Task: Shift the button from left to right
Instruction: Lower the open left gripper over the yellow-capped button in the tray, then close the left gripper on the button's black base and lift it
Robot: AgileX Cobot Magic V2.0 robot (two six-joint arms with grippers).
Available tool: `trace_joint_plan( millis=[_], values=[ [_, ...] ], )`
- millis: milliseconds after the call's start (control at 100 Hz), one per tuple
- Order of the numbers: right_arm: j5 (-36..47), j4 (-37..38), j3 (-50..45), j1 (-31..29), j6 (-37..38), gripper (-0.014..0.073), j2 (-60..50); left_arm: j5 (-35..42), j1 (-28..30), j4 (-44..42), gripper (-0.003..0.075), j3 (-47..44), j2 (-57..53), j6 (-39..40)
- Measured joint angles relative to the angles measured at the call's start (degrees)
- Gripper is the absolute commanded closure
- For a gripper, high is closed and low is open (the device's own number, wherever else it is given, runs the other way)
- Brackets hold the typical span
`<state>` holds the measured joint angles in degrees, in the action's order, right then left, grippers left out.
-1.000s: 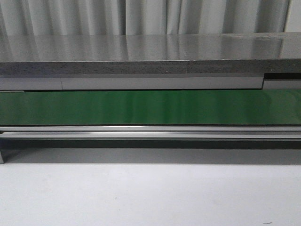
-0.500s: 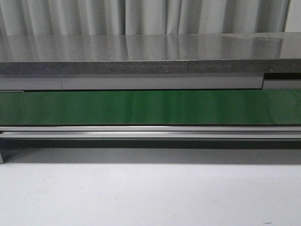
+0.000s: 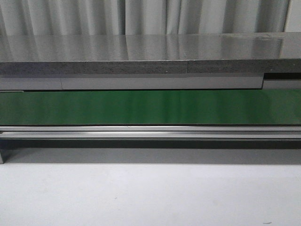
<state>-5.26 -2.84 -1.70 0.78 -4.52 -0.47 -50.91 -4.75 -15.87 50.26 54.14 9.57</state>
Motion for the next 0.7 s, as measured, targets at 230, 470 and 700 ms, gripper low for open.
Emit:
trace_joint_plan(
  millis=[230,470,700],
  values=[
    [0.0,0.0,0.0,0.0,0.0,0.0662,0.0,2.6,10.6,0.9,0.0059,5.0,11.7,-1.8],
    [0.0,0.0,0.0,0.0,0.0,0.0662,0.0,4.0,21.2,13.2,0.0059,10.7,24.9,-12.9],
    [0.0,0.0,0.0,0.0,0.0,0.0662,0.0,4.8,25.1,15.5,0.0059,15.9,36.4,-15.6]
  ],
)
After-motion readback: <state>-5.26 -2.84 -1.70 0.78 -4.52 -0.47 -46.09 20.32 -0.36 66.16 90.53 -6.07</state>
